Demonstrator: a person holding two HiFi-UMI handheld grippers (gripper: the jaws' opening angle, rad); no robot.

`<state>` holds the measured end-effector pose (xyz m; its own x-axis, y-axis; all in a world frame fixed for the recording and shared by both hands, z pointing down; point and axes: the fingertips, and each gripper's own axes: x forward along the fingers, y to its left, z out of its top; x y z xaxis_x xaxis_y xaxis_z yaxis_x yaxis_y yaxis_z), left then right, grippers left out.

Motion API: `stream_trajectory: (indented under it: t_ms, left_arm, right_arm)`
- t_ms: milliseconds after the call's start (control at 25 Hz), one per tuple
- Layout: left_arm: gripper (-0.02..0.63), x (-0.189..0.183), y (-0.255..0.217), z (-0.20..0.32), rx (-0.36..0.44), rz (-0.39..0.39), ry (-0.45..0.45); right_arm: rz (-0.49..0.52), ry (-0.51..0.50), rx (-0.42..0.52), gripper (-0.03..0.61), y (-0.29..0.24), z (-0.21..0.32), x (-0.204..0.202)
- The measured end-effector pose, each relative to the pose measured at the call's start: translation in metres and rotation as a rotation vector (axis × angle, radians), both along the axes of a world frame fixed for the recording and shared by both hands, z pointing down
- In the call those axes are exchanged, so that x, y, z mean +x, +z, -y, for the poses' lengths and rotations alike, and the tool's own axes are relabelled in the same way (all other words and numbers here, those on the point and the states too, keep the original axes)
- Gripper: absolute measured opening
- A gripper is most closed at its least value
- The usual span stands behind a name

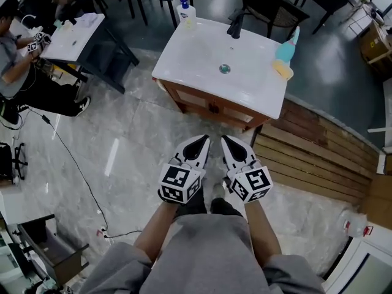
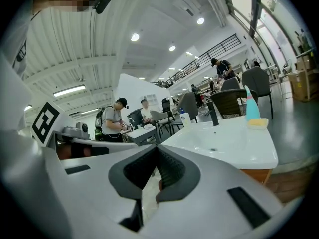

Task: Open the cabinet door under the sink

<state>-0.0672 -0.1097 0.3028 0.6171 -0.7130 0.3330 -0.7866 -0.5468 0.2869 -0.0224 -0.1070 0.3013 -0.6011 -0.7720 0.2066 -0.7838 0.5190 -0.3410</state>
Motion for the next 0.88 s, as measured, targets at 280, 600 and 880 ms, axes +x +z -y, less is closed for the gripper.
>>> stream_trajectory:
  t_ms: [280,600,880]
  left_arm:
    - [0.008,-0.023,0.026,0.04,-0.059,-0.029,0.059]
    - [0.008,-0.037,0.056,0.067,-0.134,-0.055,0.125]
    - [0.008,-0.042,0.095,0.075,-0.184,-0.063,0.164]
  right_arm:
    - [-0.026,0.075,-0.048,0.009,0.022,0.037,-0.021]
    - [-0.05,0.16,-0.096,0.009,0.045,0.068,-0.03]
    - [-0.045,0.205,-0.155,0.009,0.08,0.076,-0.033]
